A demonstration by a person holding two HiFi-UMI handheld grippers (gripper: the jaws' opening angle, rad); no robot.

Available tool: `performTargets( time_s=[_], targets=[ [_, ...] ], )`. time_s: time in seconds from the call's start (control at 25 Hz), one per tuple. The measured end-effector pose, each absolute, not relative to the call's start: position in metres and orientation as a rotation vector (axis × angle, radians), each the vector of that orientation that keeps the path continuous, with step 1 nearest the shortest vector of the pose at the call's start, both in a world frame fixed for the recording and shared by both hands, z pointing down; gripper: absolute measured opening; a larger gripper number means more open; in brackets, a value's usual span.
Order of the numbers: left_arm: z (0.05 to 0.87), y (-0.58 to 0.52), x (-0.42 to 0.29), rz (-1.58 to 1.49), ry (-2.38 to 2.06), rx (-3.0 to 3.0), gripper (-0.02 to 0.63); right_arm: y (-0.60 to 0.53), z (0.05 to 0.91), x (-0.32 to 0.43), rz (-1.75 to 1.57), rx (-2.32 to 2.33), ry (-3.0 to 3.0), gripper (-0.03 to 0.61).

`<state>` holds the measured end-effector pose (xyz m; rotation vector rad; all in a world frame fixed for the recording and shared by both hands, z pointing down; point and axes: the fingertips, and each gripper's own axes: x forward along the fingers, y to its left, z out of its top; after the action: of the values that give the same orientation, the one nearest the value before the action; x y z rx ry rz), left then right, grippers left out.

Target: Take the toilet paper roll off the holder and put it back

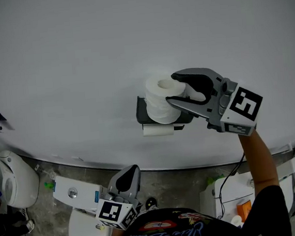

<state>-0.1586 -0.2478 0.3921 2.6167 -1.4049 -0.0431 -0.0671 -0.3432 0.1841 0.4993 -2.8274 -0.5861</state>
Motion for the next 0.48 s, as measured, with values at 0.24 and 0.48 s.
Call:
performTargets(
  time_s=[0.24, 0.48],
  targets=[
    [0.396, -0.250, -0.146, -0.020, -1.360, 2.628, -0.002, -0.313, 0.190, -0.027, -0.367, 0.608, -3.134, 0.200],
    [0.396, -0.251, -0.136, 0.005, -1.330, 2.651, -0.003, -0.296, 0.238, 0.002, -0.227, 0.886, -3.157, 0.065]
  ],
)
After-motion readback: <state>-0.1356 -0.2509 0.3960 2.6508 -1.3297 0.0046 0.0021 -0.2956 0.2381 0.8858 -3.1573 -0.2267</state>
